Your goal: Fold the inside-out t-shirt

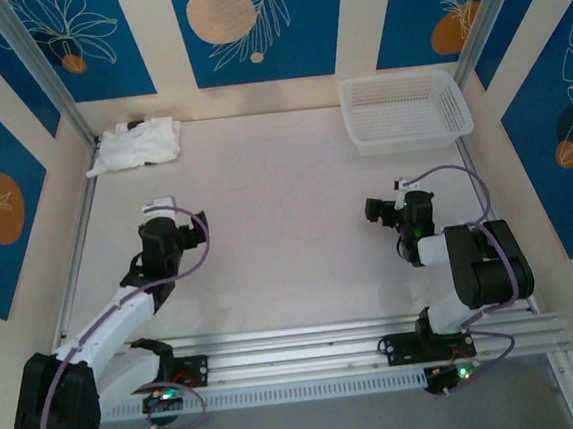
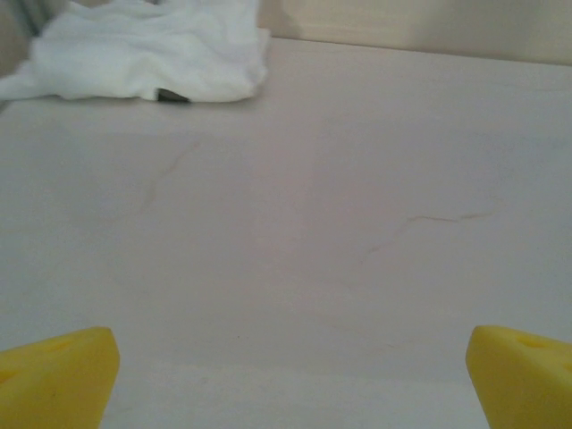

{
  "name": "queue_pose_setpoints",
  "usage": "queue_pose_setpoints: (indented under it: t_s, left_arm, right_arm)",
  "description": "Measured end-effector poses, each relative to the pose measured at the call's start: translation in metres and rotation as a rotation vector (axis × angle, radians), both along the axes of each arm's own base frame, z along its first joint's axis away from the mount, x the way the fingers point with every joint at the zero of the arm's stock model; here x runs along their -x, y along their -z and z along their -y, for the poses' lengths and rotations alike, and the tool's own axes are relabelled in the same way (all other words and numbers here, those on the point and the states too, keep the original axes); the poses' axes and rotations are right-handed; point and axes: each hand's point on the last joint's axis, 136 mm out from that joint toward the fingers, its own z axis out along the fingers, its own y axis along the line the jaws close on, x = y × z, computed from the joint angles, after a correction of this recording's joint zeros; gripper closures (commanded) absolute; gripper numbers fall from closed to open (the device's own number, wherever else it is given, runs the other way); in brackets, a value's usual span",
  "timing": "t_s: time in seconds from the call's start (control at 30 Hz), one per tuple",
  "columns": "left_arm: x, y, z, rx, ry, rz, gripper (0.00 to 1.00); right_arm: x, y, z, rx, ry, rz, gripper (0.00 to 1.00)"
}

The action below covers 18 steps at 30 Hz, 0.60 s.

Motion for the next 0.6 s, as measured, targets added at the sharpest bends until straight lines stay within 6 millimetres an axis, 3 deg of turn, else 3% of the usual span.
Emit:
queue_pose_setpoints:
  t_s: [0.17,0.33,0.5,0.6]
  left_arm:
    - [-0.013,0.007,-0.012,-0.094,-0.019,0.0,0.0]
    - [-0.023,0.022,-0.022,-0.148,0.005,-0.036,0.0]
    - [-0.03,0.022,-0.029,-0.125,0.019,-0.02,0.0]
    - [-0.044,0.047,-0.04,-0.121,0.012,-0.07,0.0]
  right_arm:
    - [-0.009,-0.015,-0.004,0.031,-0.003,0.059,0.01]
    - [-0.01,-0.016,-0.004,0.033,-0.003,0.066,0.01]
    - [-0.01,-0.017,-0.004,0.035,-0.004,0.067,0.01]
    - [-0.01,-0.017,-0.004,0.036,-0.004,0.068,0.01]
